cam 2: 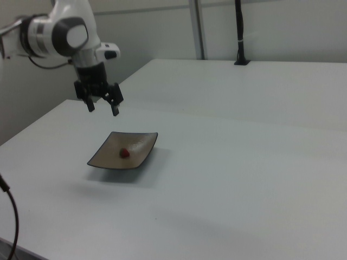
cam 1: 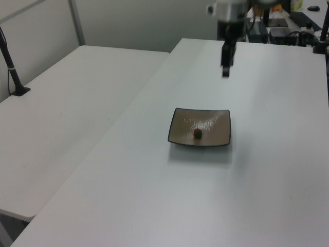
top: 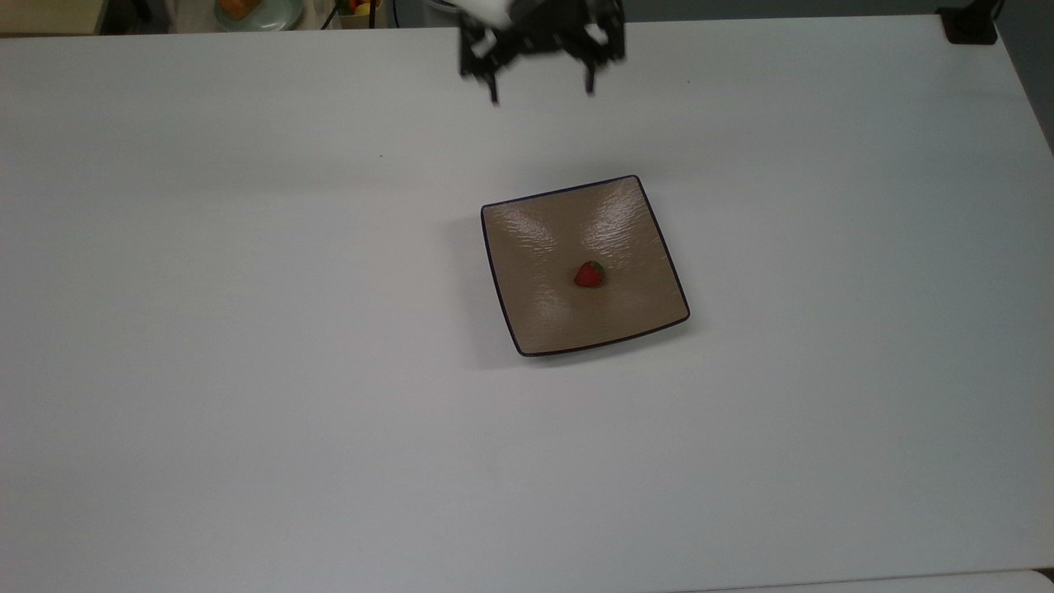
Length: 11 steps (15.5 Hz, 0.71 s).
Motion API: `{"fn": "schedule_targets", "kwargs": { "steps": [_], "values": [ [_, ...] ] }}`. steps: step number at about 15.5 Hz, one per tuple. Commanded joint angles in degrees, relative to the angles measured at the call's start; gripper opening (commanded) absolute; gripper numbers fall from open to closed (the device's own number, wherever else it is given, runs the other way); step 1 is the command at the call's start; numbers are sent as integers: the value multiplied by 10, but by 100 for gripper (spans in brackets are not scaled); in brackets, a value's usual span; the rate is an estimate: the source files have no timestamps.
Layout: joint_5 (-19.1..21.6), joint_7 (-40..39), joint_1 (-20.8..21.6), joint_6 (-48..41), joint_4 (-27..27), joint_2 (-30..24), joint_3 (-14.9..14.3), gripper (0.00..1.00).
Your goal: Strawberries on a ceramic plate
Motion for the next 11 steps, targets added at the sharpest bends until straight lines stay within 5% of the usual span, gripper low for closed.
{"fn": "schedule_targets", "kwargs": {
  "steps": [1,6,11],
  "values": [
    [-8,5,-21,-59,-6,-63,0,100],
    [2,-3,-75,-75,-6,-85,9,100],
    [-1,-19,-123,-50,-11,-82,62,100]
  ]
}}
